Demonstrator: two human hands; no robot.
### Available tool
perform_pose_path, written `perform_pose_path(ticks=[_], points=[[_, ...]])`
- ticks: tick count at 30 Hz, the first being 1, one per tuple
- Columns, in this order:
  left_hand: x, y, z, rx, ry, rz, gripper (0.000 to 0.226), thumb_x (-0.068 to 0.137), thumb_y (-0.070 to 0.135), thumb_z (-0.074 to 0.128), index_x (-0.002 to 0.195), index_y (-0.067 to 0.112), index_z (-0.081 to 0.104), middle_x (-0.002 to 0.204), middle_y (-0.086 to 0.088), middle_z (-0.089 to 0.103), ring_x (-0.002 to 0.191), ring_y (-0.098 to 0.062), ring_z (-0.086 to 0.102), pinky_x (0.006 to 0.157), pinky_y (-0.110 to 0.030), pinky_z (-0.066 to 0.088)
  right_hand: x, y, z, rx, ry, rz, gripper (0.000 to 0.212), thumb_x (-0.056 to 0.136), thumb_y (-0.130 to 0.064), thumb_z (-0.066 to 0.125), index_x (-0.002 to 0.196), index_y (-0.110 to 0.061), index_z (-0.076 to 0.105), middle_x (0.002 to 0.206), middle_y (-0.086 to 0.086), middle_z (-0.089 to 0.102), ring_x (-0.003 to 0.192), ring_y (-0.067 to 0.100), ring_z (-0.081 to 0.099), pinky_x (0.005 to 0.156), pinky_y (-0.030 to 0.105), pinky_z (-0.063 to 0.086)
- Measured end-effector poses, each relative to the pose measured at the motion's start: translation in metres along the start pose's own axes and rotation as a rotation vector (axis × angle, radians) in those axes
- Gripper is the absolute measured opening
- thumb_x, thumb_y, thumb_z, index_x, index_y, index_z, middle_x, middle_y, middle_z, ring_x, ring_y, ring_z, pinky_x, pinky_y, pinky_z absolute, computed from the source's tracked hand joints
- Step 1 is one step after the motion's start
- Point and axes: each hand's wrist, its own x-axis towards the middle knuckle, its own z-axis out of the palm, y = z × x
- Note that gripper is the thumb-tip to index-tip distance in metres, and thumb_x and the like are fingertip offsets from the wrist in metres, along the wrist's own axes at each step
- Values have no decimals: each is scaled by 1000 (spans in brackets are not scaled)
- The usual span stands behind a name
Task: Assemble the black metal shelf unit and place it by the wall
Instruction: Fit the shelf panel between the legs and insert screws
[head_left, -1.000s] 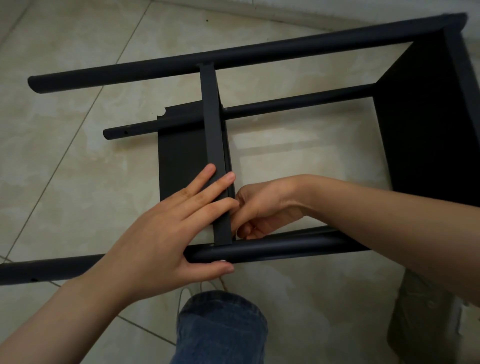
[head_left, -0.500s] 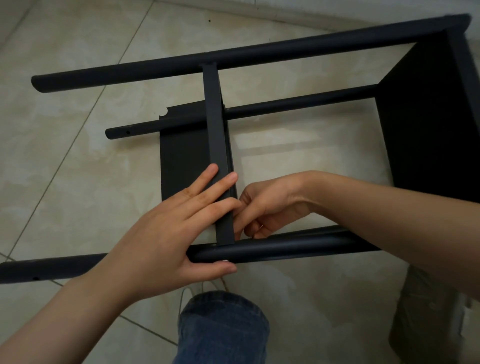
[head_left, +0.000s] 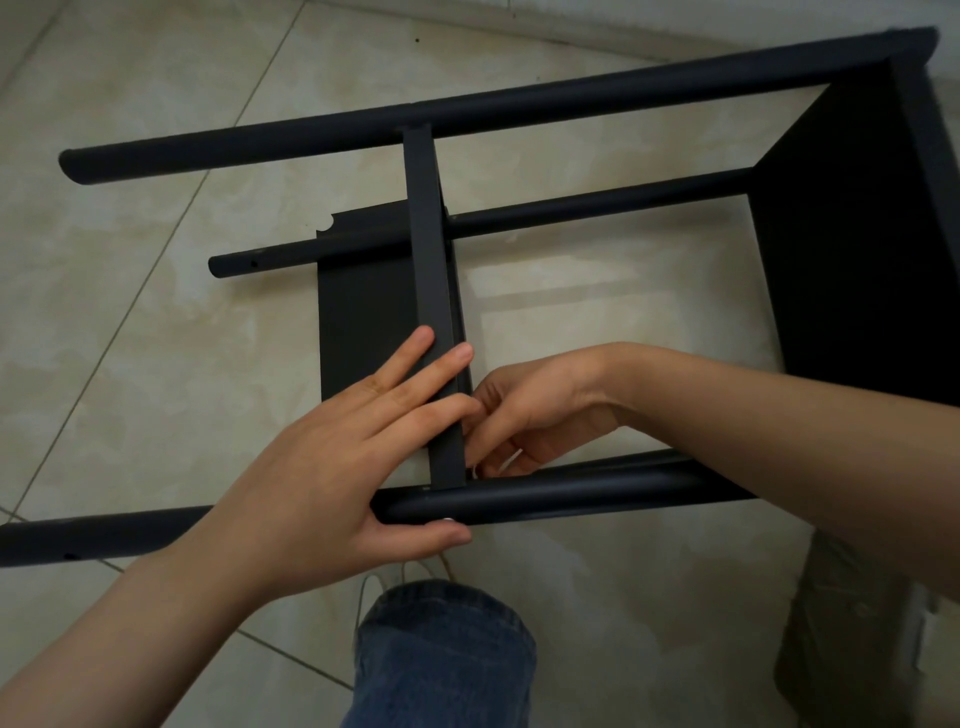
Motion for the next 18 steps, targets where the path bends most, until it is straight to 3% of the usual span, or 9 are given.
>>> perform_pose_path(ticks=[2, 11, 18], points=[[1, 0, 0, 4, -1, -2, 76, 85, 74, 50, 146, 29, 43, 168, 9, 18, 156, -14, 8, 113, -39, 28, 1, 1, 0, -28, 6, -5, 15, 96, -6, 58, 93, -13, 71, 89, 3, 70, 81, 12, 64, 79, 23, 53], [1, 0, 0, 4, -2, -2, 76, 85, 74, 49, 145, 28, 45, 168, 9, 18, 156, -14, 7, 112, -36, 27, 0, -1, 0, -112, 26, 11, 15, 96, -11, 60, 88, -16, 71, 85, 0, 65, 71, 7, 58, 78, 27, 49], [1, 0, 0, 19, -5, 0, 77, 86, 74, 49, 146, 26, 45, 168, 9, 18, 156, -14, 7, 111, -34, 29, 3, -2, 4, -107, 70, 6, 20, 94, -4, 59, 78, -13, 67, 72, -2, 61, 69, 10, 55, 78, 29, 47]])
